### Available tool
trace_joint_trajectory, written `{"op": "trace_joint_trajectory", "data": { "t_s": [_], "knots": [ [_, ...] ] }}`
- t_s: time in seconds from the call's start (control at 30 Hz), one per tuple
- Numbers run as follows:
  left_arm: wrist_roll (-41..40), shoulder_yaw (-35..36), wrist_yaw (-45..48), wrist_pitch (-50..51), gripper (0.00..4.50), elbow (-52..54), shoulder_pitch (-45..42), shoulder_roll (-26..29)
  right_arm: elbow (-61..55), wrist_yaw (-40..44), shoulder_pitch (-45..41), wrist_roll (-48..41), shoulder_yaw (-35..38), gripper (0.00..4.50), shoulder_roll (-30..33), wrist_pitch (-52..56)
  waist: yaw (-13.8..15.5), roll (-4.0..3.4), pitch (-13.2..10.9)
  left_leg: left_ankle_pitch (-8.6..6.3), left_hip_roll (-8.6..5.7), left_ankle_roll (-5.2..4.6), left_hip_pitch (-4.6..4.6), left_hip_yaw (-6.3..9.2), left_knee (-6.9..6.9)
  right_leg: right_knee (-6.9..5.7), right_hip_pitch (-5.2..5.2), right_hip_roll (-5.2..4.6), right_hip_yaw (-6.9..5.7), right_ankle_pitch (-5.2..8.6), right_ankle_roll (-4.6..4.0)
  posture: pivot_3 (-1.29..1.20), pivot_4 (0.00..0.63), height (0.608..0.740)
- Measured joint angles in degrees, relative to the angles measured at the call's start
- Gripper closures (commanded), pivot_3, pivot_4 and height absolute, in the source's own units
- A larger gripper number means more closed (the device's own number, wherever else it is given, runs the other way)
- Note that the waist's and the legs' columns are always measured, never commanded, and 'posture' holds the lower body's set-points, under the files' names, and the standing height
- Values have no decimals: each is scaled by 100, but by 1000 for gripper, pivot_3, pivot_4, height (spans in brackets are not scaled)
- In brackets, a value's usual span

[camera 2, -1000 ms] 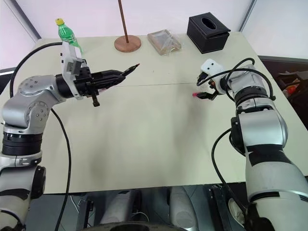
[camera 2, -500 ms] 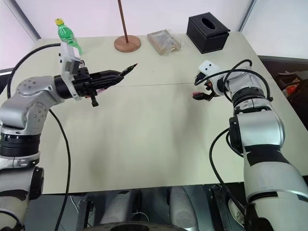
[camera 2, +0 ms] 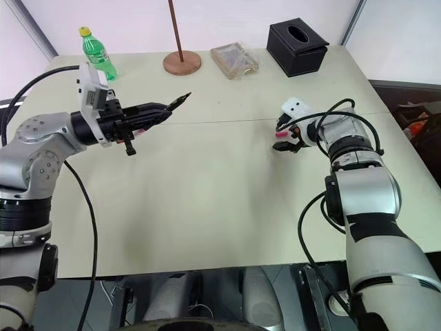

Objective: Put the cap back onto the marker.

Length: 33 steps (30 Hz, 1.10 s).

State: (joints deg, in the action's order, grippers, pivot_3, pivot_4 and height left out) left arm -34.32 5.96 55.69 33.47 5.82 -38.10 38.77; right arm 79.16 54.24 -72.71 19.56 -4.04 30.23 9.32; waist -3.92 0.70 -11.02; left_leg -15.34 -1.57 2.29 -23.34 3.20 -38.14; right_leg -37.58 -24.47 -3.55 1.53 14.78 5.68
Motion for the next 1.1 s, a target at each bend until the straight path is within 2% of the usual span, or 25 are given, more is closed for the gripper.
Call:
{"op": "trace_joint_trajectory", "data": {
  "t_s": [0.47,0.93,1.1],
  "knots": [
    [-100,42,-147,156,4500,236,129,43,0,-598,9,-524,565,64,-223,339,9,0,0,1,-1,1,-1,-1,0,0,0,-1,1,0,0,0,150,740],
    [-130,40,-273,207,4500,290,183,-32,-19,-198,96,-430,313,64,-168,399,8,0,1,0,-1,0,0,0,0,0,1,0,1,0,0,0,150,740],
    [-120,30,-273,140,4500,197,182,-85,-65,195,93,-475,310,64,-193,521,-2,2,2,0,1,0,0,0,0,-1,1,2,1,0,0,0,150,740]
  ]
}}
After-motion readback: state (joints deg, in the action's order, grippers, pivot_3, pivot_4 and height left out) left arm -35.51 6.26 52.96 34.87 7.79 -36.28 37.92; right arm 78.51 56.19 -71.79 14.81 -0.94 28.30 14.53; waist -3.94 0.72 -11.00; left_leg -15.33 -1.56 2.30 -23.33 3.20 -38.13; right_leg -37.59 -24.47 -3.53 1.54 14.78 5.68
